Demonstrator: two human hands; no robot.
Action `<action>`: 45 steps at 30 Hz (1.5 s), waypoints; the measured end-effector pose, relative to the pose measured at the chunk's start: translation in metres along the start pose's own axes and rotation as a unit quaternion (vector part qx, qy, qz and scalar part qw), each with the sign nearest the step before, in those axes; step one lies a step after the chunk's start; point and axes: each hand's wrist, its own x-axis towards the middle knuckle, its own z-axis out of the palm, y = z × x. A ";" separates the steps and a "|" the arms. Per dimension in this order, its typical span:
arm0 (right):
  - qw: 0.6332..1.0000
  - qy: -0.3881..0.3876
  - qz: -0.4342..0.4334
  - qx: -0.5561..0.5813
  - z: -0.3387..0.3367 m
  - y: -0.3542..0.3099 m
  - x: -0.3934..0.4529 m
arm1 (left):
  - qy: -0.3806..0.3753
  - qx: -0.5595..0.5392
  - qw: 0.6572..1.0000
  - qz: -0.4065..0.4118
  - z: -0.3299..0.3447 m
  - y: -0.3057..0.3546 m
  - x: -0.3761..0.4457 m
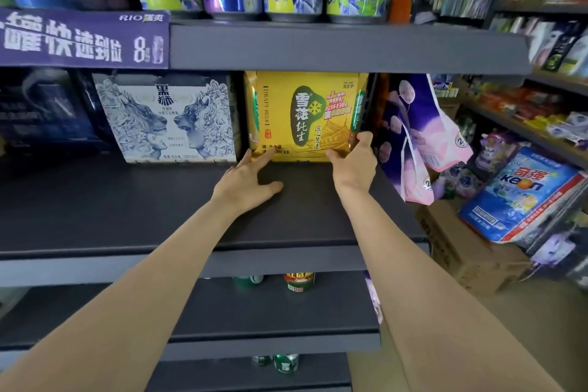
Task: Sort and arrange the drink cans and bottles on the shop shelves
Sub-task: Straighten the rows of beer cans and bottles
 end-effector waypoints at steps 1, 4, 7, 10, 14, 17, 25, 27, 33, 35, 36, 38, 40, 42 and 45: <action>1.000 0.003 0.000 0.000 0.000 0.001 0.000 | -0.003 0.000 1.000 0.001 0.000 0.000 0.000; 1.000 0.014 0.004 0.009 0.000 0.002 0.000 | -0.009 0.002 1.000 0.009 0.001 -0.001 -0.002; 0.999 0.033 0.003 -0.004 0.001 0.000 -0.003 | -0.005 -0.004 1.000 0.023 0.001 -0.004 0.000; 0.999 0.034 0.001 -0.027 -0.001 -0.003 -0.007 | 0.013 -0.025 0.999 0.036 0.001 -0.004 -0.003; 0.994 0.082 -0.024 -0.074 -0.003 -0.011 -0.019 | 0.118 -0.133 0.983 0.049 -0.017 -0.031 -0.020; 0.987 0.111 -0.114 -0.031 0.009 -0.034 -0.048 | 0.240 -0.169 0.956 -0.022 -0.046 -0.085 -0.033; 0.982 -0.180 -0.036 0.055 0.111 -0.091 -0.101 | 0.131 -0.144 0.978 -0.070 -0.085 -0.158 -0.027; 0.986 -0.155 -0.048 0.035 0.118 -0.083 -0.102 | 0.129 -0.147 0.979 -0.062 -0.083 -0.161 -0.022; 0.987 -0.146 -0.063 0.022 0.123 -0.081 -0.101 | 0.115 -0.133 0.983 -0.055 -0.081 -0.161 -0.022; 0.986 -0.151 -0.066 0.030 0.116 -0.083 -0.105 | 0.124 -0.134 0.981 -0.062 -0.083 -0.156 -0.029; 0.984 -0.159 -0.067 0.040 0.107 -0.084 -0.111 | 0.134 -0.145 0.978 -0.066 -0.086 -0.154 -0.036; 0.976 -0.196 -0.079 0.043 0.083 -0.082 -0.130 | 0.160 -0.148 0.975 -0.048 -0.088 -0.154 -0.062; 0.960 -0.236 -0.150 0.011 0.051 -0.070 -0.161 | 0.228 -0.103 0.968 0.026 -0.077 -0.156 -0.109; 0.936 -0.222 -0.273 -0.018 0.020 -0.053 -0.192 | 0.304 -0.102 0.937 0.135 -0.056 -0.158 -0.158; 0.875 -0.160 -0.449 -0.086 -0.011 -0.008 -0.219 | 0.279 -0.063 0.930 0.229 0.005 -0.172 -0.195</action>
